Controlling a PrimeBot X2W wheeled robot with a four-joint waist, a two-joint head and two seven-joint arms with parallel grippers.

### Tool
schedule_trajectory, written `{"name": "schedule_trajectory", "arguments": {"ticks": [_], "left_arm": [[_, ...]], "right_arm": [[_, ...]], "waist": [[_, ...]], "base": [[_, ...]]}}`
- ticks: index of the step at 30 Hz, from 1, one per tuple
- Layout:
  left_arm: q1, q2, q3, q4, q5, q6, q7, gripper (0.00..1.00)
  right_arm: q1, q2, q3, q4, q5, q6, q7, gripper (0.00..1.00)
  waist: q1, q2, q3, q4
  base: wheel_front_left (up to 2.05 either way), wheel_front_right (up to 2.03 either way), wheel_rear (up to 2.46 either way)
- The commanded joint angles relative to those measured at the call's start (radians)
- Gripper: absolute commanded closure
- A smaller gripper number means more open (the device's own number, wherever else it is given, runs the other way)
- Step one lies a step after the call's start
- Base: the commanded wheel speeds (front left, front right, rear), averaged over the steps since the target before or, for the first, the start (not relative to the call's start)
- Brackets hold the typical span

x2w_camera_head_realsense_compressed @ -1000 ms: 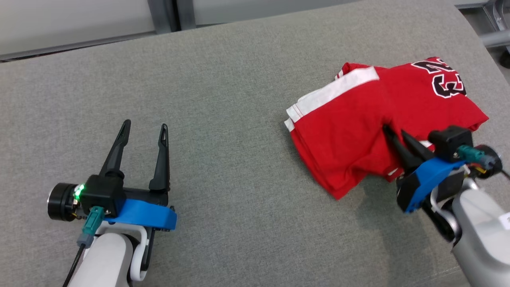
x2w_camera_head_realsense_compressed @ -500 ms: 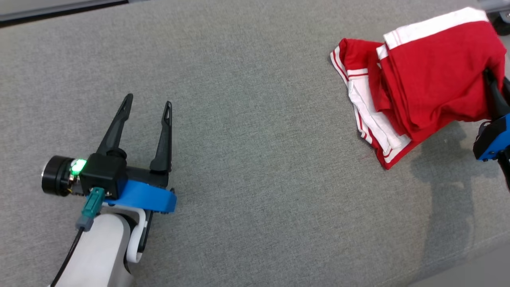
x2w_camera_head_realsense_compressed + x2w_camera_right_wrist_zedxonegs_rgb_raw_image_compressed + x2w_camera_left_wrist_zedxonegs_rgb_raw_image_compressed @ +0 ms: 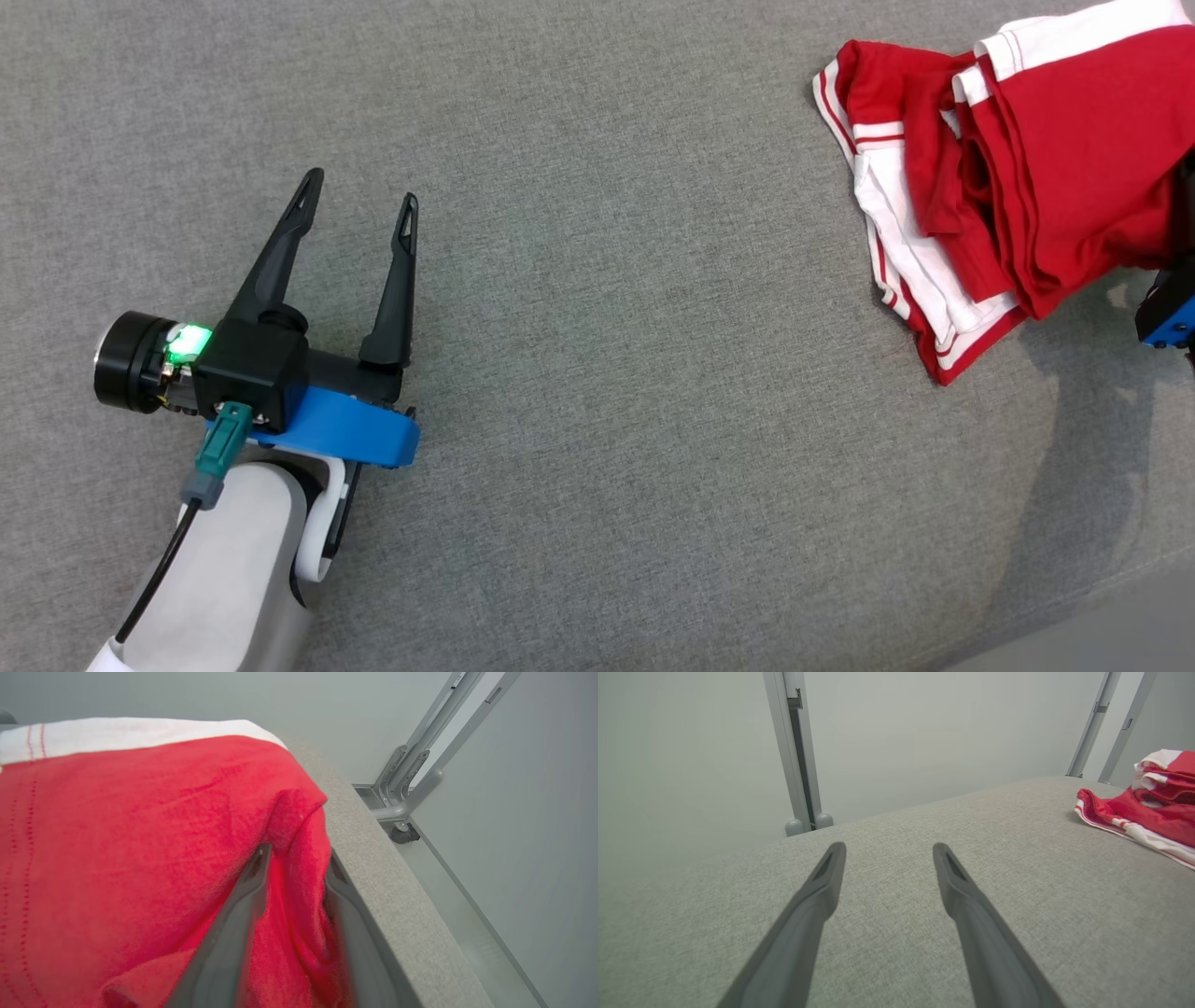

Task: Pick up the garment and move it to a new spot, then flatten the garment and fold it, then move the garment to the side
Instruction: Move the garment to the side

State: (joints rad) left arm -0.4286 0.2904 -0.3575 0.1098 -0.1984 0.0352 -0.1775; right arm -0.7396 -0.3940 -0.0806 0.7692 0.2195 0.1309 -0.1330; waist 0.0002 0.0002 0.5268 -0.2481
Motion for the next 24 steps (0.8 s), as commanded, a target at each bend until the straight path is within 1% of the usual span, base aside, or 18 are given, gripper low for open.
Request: {"name": "schedule_trajectory", "arguments": {"ticks": [1, 2, 4, 7, 9, 12, 14, 18, 24], "left_arm": [[-0.013, 0.002, -0.001, 0.004, -0.001, 0.003, -0.006, 0.00], [-0.012, 0.002, -0.002, 0.007, -0.001, 0.003, -0.009, 0.00], [-0.007, -0.002, -0.004, 0.016, -0.005, 0.003, -0.013, 0.00], [0.011, -0.010, -0.010, 0.033, -0.012, 0.005, -0.027, 0.00], [0.026, -0.019, -0.011, 0.049, -0.021, 0.009, -0.036, 0.00], [0.055, -0.029, -0.005, 0.068, -0.036, 0.018, -0.047, 0.00], [0.079, -0.033, -0.001, 0.082, -0.046, 0.024, -0.055, 0.00], [0.131, -0.044, 0.007, 0.101, -0.067, 0.037, -0.064, 0.00], [0.194, -0.047, 0.022, 0.116, -0.092, 0.055, -0.072, 0.00]], "right_arm": [[-0.008, 0.012, -0.023, 0.011, -0.016, 0.000, -0.015, 0.04], [-0.003, 0.015, -0.036, 0.014, -0.034, 0.000, -0.022, 0.00], [0.018, 0.030, -0.074, 0.021, -0.054, 0.000, -0.039, 0.00], [0.066, 0.061, -0.117, -0.005, -0.080, 0.000, -0.075, 0.00], [0.114, 0.075, -0.142, -0.047, -0.097, 0.000, -0.097, 0.00], [0.206, 0.134, -0.156, -0.141, -0.113, 0.000, -0.113, 0.00], [0.272, 0.169, -0.158, -0.217, -0.118, 0.000, -0.117, 0.00], [0.398, 0.248, -0.127, -0.360, -0.108, 0.000, -0.104, 0.00], [0.534, 0.308, -0.064, -0.520, -0.091, 0.000, -0.045, 0.00]], "waist": [[-0.0002, -0.0002, -0.001, 0.001], [-0.0002, -0.0002, -0.004, 0.002], [-0.0002, -0.0002, -0.016, 0.004], [-0.0002, -0.0002, -0.053, 0.009], [-0.0002, -0.0002, -0.087, 0.012], [-0.0002, -0.0002, -0.142, 0.014], [-0.0002, -0.0002, -0.180, 0.017], [-0.0002, -0.0002, -0.245, 0.030], [-0.0002, -0.0002, -0.312, 0.081]], "base": [[0.00, 0.00, 0.00], [0.00, 0.00, 0.00], [0.00, 0.00, 0.00], [0.00, 0.00, 0.00], [0.00, 0.00, 0.00], [0.00, 0.00, 0.00], [0.00, 0.00, 0.00], [0.00, 0.00, 0.00], [0.00, 0.00, 0.00]]}}
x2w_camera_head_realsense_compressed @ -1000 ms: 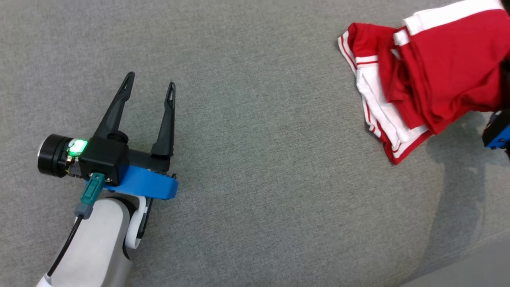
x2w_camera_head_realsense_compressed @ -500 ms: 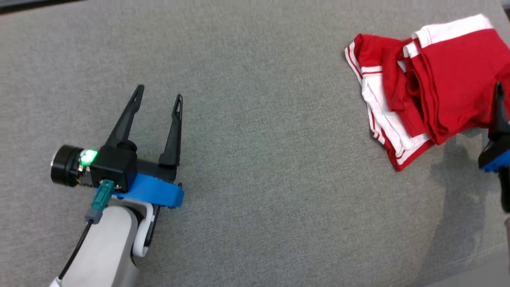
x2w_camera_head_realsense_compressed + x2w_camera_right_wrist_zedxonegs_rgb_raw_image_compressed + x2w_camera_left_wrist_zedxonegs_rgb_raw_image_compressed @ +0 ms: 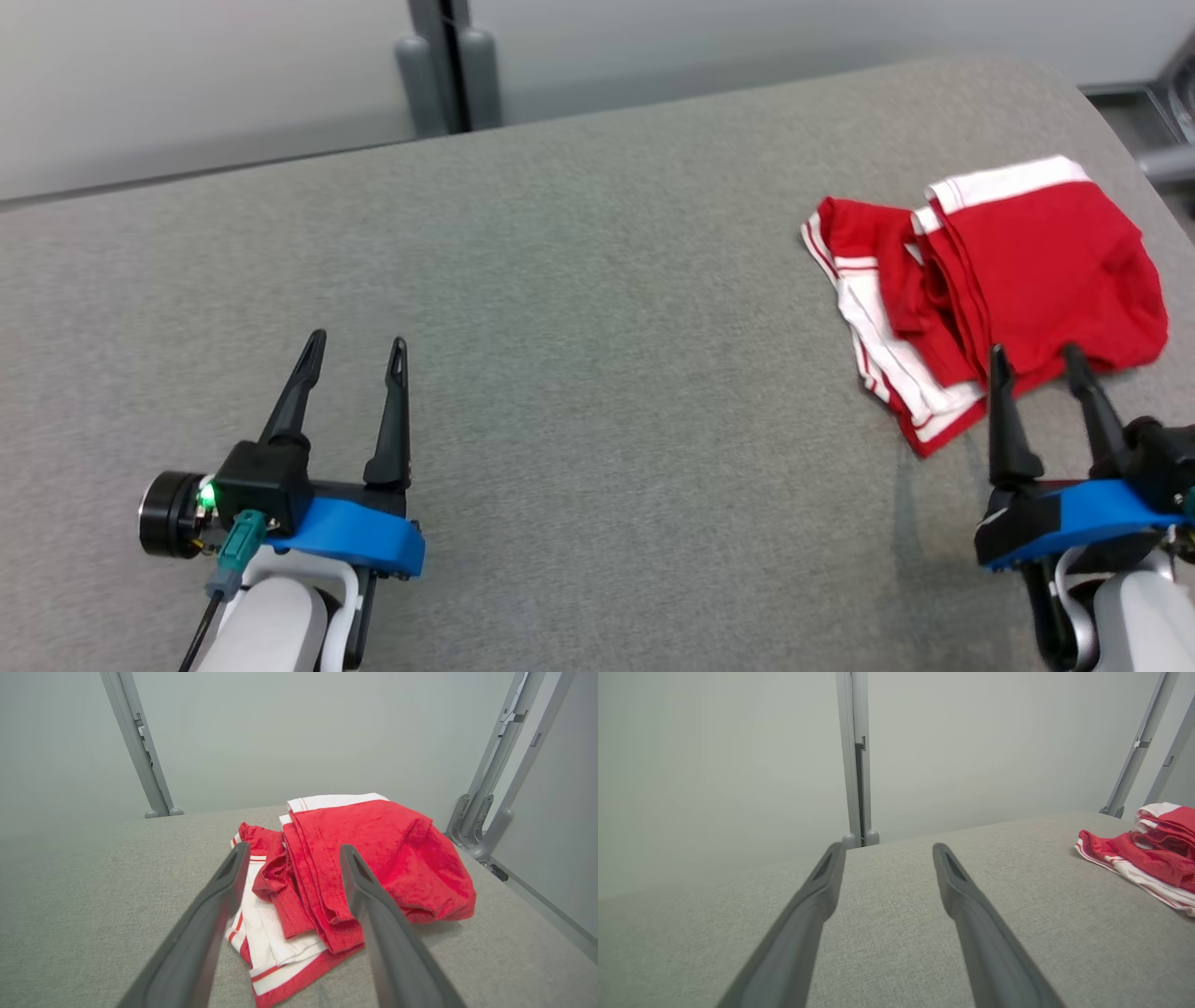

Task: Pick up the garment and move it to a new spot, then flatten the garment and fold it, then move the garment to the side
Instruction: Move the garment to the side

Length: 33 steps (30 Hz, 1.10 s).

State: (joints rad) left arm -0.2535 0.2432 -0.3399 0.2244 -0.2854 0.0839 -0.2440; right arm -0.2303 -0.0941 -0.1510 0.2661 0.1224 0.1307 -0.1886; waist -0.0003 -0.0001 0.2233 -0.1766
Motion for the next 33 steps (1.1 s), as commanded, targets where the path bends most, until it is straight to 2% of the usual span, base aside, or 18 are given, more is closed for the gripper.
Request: {"name": "schedule_trajectory", "arguments": {"ticks": [1, 8, 16, 26, 33], "left_arm": [[0.027, -0.002, 0.007, 0.003, -0.008, 0.010, -0.006, 0.00], [0.070, -0.004, 0.025, 0.008, -0.024, 0.026, -0.014, 0.00], [0.125, -0.008, 0.033, 0.016, -0.030, 0.033, -0.020, 0.00], [0.248, -0.003, 0.054, 0.006, -0.039, 0.053, -0.022, 0.00], [0.305, 0.006, 0.054, -0.016, -0.040, 0.064, -0.020, 0.00]], "right_arm": [[0.041, 0.012, 0.015, -0.036, 0.007, 0.000, 0.019, 0.00], [0.110, 0.033, 0.053, -0.115, 0.016, 0.000, 0.062, 0.00], [0.172, 0.040, 0.053, -0.166, 0.000, 0.000, 0.107, 0.00], [0.284, 0.043, 0.069, -0.223, -0.009, 0.000, 0.160, 0.00], [0.345, 0.043, 0.073, -0.271, 0.010, 0.000, 0.183, 0.00]], "waist": [[0.0003, 0.0001, -0.018, 0.024], [0.0003, 0.0001, -0.059, 0.110], [0.0003, 0.0001, -0.112, 0.202], [0.0003, 0.0001, -0.220, 0.192], [0.0003, 0.0001, -0.253, 0.184]], "base": [[0.00, 0.00, 0.00], [0.00, 0.00, 0.00], [0.00, 0.00, 0.00], [0.00, 0.00, 0.00], [0.00, 0.00, 0.00]]}}
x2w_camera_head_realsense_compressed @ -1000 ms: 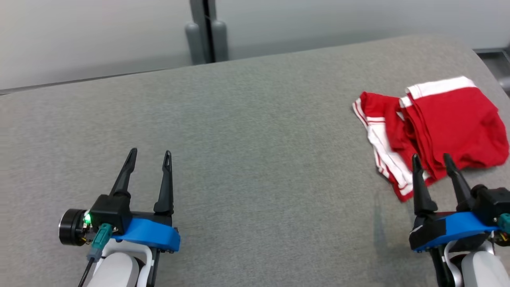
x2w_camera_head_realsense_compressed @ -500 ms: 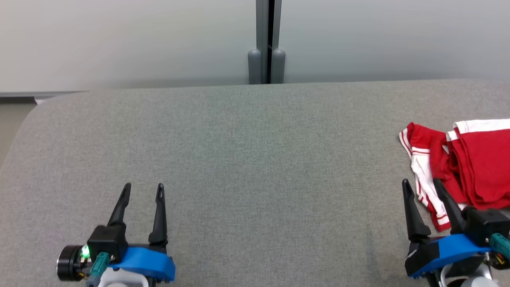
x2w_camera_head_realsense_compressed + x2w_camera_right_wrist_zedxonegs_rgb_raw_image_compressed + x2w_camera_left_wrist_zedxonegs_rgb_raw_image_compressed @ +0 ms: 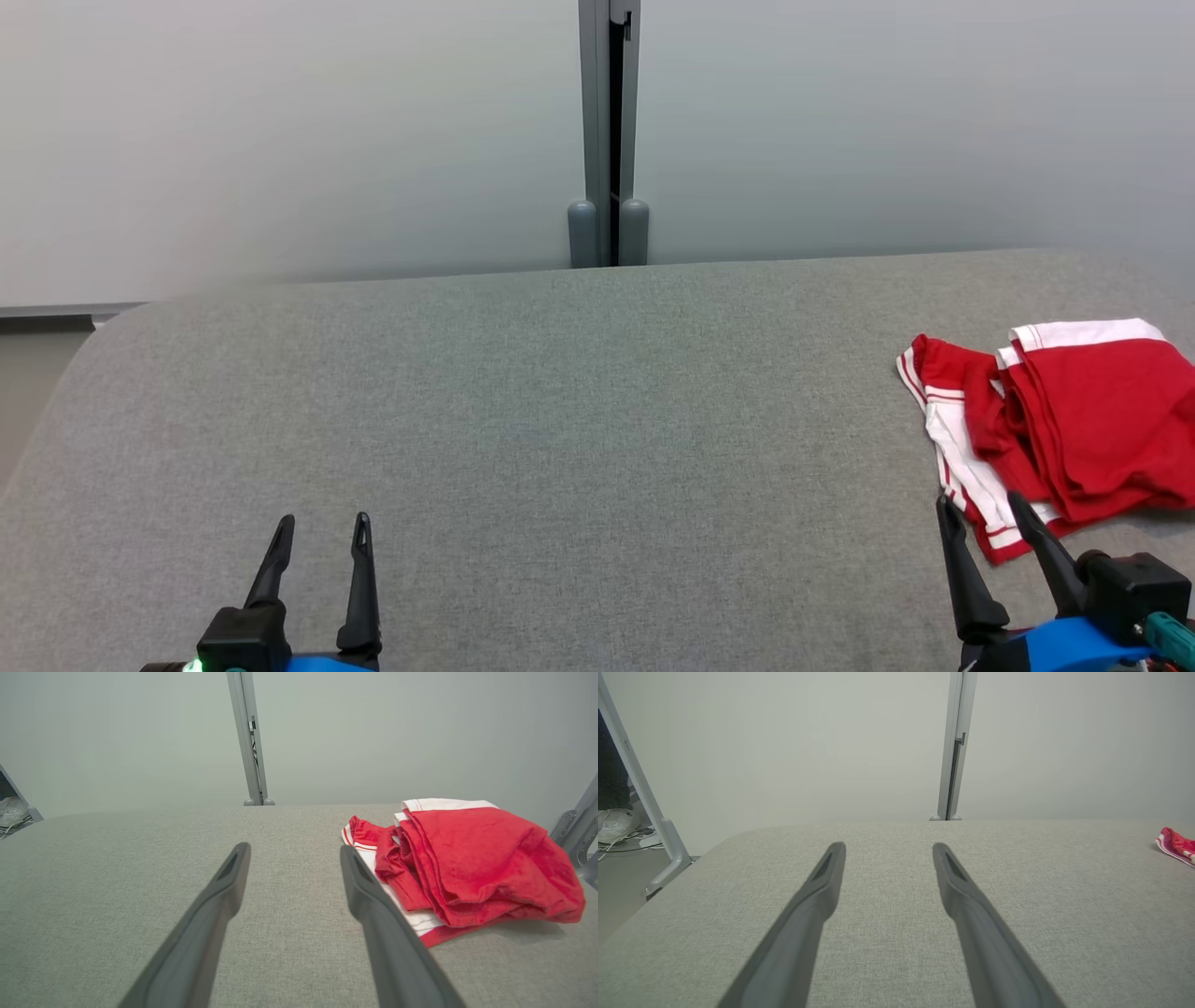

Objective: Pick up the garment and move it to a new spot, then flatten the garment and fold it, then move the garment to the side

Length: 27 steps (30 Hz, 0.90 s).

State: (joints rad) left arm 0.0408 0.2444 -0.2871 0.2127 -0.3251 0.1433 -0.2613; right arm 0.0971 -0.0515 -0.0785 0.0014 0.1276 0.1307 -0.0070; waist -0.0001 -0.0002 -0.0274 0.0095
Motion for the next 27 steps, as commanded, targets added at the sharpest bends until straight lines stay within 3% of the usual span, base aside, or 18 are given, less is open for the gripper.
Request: {"name": "schedule_trajectory", "arguments": {"ticks": [1, 27], "left_arm": [[0.014, 0.007, 0.000, -0.005, -0.002, 0.005, -0.001, 0.00], [0.025, 0.021, -0.006, -0.015, -0.024, 0.028, 0.025, 0.00]], "right_arm": [[0.023, 0.001, 0.000, -0.010, 0.006, 0.000, 0.003, 0.00], [0.046, 0.001, 0.010, -0.047, 0.022, 0.000, 0.022, 0.00]], "waist": [[0.0001, 0.0002, -0.006, -0.002], [0.0001, 0.0002, -0.015, -0.007]], "base": [[0.00, 0.00, 0.00], [0.00, 0.00, 0.00]]}}
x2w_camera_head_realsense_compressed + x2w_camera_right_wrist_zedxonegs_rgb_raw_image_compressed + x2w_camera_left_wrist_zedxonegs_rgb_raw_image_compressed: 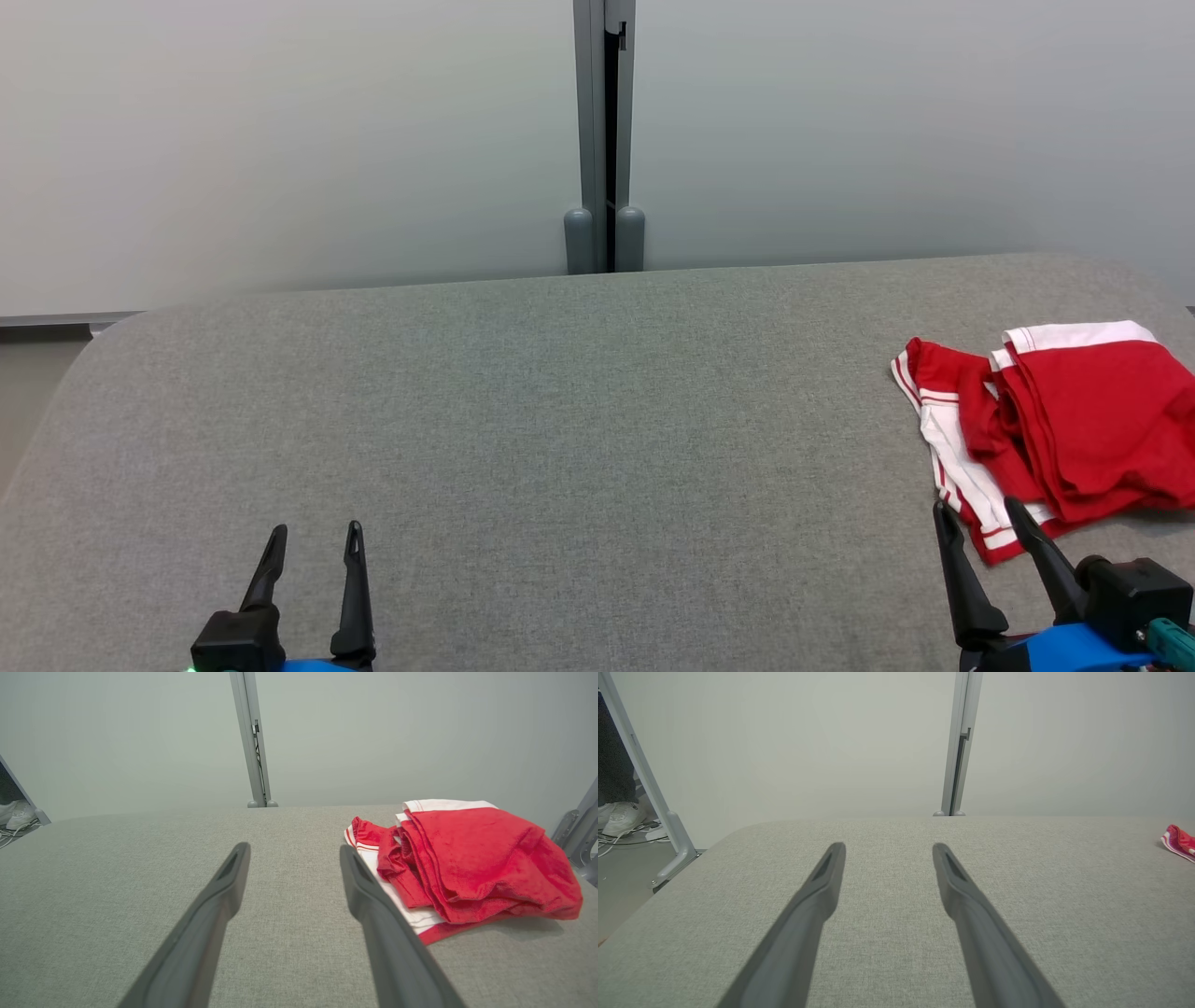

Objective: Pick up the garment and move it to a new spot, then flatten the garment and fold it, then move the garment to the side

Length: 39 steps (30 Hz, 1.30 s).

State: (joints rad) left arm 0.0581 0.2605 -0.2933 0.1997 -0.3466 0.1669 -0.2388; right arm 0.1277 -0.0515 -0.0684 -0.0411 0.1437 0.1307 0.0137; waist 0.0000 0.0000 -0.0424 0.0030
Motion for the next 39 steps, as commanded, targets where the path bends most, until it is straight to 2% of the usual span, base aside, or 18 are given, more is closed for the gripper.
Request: {"name": "schedule_trajectory", "arguments": {"ticks": [1, 7, 8, 11, 27, 39], "left_arm": [[0.007, 0.005, 0.000, -0.002, -0.003, 0.005, 0.003, 0.00], [-0.004, 0.007, -0.007, -0.004, -0.003, 0.004, 0.003, 0.00], [0.000, 0.001, -0.009, 0.000, -0.003, 0.003, 0.001, 1.00], [0.010, -0.012, -0.014, 0.023, -0.008, 0.001, 0.001, 1.00], [-0.029, -0.048, 0.069, 0.028, -0.278, -0.061, 0.070, 1.00], [-0.054, -0.070, 0.119, 0.033, -0.436, -0.099, 0.111, 1.00]], "right_arm": [[0.014, 0.001, 0.000, -0.004, 0.007, 0.000, 0.001, 0.00], [0.010, 0.001, 0.001, 0.003, 0.012, 0.000, -0.005, 0.00], [0.000, 0.000, 0.002, 0.004, 0.011, 0.000, -0.002, 1.00], [0.000, 0.002, 0.003, 0.033, 0.013, 0.000, 0.000, 1.00], [-0.052, 0.002, -0.008, 0.085, 0.319, 0.000, 0.021, 1.00], [-0.083, 0.001, -0.014, 0.116, 0.499, 0.000, 0.034, 1.00]], "waist": [[0.0000, 0.0000, 0.000, 0.000], [0.0000, 0.0000, 0.003, 0.004], [0.0000, 0.0000, 0.003, 0.003], [0.0000, 0.0000, 0.004, 0.002], [0.0000, 0.0000, 0.009, 0.002], [0.0000, 0.0000, 0.013, 0.001]], "base": [[0.00, 0.00, 0.00], [0.00, 0.00, 0.00], [0.00, 0.00, 0.00], [0.00, 0.00, 0.00], [0.00, 0.00, 0.00], [0.00, 0.00, 0.00]]}}
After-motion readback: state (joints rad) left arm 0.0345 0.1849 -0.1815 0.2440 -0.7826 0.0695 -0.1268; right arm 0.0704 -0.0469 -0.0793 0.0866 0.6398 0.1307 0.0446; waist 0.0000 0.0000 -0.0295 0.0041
